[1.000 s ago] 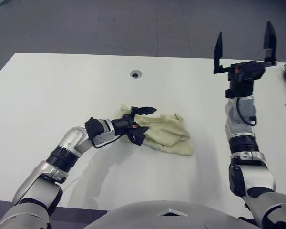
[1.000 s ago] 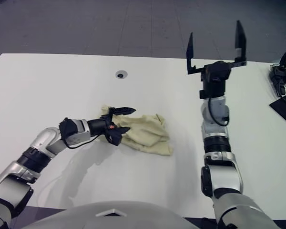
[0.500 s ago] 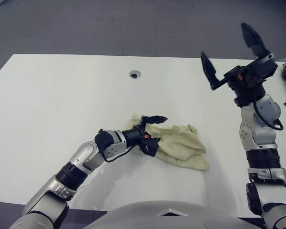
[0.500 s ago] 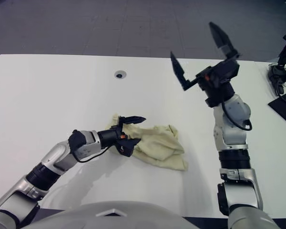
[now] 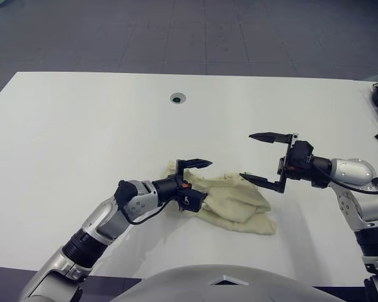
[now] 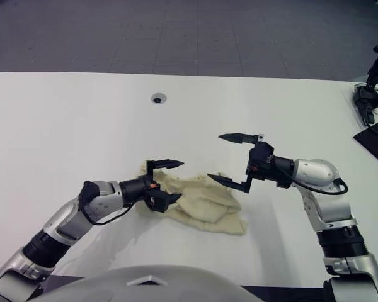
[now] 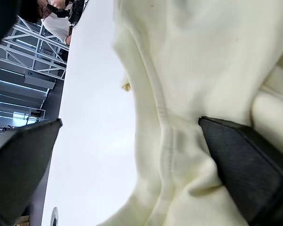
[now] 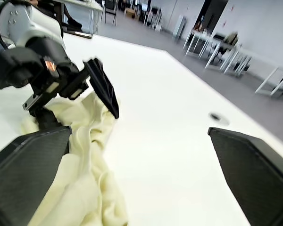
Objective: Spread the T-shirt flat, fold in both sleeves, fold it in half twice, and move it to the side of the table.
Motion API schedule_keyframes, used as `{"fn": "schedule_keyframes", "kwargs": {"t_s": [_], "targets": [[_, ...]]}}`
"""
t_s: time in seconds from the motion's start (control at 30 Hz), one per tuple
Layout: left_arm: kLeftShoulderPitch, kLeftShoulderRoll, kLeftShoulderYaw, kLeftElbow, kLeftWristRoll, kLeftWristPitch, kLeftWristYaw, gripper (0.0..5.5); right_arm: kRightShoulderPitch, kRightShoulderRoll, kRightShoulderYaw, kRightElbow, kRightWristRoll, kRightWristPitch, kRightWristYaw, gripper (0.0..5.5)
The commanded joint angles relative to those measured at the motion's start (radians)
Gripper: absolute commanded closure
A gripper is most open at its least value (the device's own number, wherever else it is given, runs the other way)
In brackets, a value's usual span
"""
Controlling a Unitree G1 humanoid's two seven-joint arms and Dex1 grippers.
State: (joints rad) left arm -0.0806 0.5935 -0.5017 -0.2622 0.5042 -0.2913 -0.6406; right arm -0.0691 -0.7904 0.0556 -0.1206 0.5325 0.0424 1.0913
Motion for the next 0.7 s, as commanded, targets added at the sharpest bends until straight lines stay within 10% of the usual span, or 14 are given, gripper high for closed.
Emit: {"fn": "schedule_keyframes", "kwargs": {"t_s": [0.03,0.23,0.7], "targets": [[0.041,0.053,0.051,-0.018,-0.033,0.034,-0.036,0.1,0.033,-0.029,-0.008,-0.095,0.02,0.115,0.005,0.14],[0.015,0.047,0.162,-0.045,-0.125,0.034,-0.009,0.1,0.061,-0.016,0.012,-0.103,-0.034,0.142,0.023,0.14],[0.028,0.067,0.281,-0.175,-0.371,0.047,-0.052,0.1,0.053,0.037,0.101,-0.122,-0.188,0.135,-0.009,2.43]]}}
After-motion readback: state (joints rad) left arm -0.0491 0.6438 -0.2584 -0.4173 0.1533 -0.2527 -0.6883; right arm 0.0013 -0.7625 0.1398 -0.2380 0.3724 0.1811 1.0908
